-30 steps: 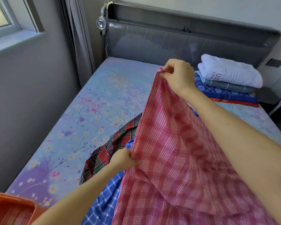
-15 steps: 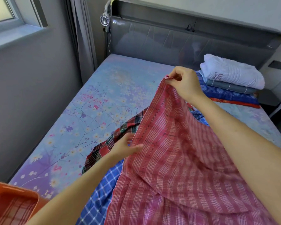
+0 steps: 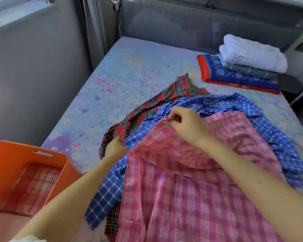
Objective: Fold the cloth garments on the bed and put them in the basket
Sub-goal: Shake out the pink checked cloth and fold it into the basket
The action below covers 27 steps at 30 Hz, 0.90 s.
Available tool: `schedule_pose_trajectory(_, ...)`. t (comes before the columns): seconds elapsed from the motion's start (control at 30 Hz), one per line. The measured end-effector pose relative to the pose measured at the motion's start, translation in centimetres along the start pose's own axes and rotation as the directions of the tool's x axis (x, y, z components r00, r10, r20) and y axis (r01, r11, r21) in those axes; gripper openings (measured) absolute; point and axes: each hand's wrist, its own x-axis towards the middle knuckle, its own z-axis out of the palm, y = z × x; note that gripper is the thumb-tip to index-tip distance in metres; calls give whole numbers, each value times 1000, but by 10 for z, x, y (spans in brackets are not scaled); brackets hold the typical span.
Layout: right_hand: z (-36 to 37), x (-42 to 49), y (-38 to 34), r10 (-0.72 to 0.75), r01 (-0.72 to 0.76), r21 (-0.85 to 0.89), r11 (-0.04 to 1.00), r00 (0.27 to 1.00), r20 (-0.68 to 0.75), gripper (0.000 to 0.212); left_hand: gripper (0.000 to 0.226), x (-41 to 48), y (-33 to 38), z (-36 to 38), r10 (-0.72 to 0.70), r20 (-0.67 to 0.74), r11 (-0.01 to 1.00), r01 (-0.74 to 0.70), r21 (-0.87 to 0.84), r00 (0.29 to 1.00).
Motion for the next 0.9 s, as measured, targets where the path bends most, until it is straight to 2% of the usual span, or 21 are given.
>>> schedule_pose_trajectory(0.1,41,-36,14,117,-116,-14,993,991,66,20,3,-39,-61,15,-88,21,996,88,-15,996)
schedule_pose_trajectory(0.17,68,-59,23,185,-184,-19,983,979,91,18,20,-63,-99,32,-125,41,992,124,24,991)
schedule_pose_trajectory(0.27,98,-100,28,236,-233,-36,972,968,90,16,18,-108,-146,61,-145,101,988,140,58,984)
schedule_pose_trajectory(0.4,108,-150,16,184,-164,-149,975,974,130,16,21,-162,-190,101,-165,206,985,150,86,965)
schedule_pose_trajectory(0.5,113,-201,-4,80,-28,-170,985,949,305,18,23,-200,-215,126,-174,231,983,156,97,957)
schedule_pose_trajectory(0.57,115,-234,-20,16,18,-84,996,921,390,20,27,-220,-227,143,-184,220,982,172,73,958)
schedule_pose_trajectory(0.67,125,-273,-23,-4,-29,76,997,911,413,24,13,-250,-247,168,-186,176,981,172,95,967)
schedule_pose_trajectory(0.77,145,-297,6,102,-157,141,978,936,336,29,26,-264,-269,191,-122,52,991,118,67,991)
schedule_pose_trajectory(0.9,173,-326,47,224,-268,171,948,945,237,26,25,-263,-291,211,-50,-47,968,60,245,998)
